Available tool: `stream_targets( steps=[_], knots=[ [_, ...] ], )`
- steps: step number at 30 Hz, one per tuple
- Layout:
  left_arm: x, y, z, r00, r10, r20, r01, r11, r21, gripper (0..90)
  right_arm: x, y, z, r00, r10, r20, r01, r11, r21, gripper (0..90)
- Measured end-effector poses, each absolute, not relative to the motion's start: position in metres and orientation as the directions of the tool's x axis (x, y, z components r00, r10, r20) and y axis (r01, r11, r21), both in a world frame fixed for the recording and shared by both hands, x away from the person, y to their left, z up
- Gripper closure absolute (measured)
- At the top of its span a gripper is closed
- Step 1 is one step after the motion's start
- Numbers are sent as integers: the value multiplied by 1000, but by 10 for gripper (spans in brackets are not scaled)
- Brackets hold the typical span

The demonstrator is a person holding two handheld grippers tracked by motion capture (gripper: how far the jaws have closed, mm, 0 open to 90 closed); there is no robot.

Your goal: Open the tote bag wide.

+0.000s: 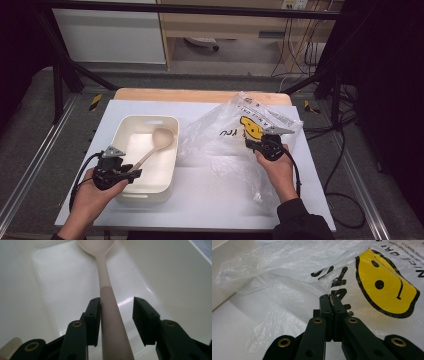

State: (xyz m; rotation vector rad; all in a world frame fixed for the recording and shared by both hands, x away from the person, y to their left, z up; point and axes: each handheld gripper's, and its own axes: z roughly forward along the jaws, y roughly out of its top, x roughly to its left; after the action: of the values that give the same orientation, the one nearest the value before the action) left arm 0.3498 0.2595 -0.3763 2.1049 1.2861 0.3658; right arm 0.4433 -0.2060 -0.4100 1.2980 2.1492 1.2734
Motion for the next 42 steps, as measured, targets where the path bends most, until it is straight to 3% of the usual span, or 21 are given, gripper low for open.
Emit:
stream_targets(
  steps=[8, 15, 25, 42],
  knots=[
    [355, 263, -379, 479, 870, -117, 724, -316, 613, 613, 443, -206, -410, -532, 832, 160, 540, 187, 821, 900],
    [358, 261, -381, 482, 872, -90, 724, -338, 601, 669, 443, -206, -410, -530, 832, 162, 542, 186, 820, 900],
    [357, 255, -380, 502, 865, -23, 690, -384, 614, 698, 443, -206, -409, -531, 832, 157, 538, 188, 822, 900],
    [348, 259, -370, 504, 864, -11, 635, -362, 683, 701, 442, -205, -409, -537, 830, 149, 535, 199, 821, 900]
  ],
)
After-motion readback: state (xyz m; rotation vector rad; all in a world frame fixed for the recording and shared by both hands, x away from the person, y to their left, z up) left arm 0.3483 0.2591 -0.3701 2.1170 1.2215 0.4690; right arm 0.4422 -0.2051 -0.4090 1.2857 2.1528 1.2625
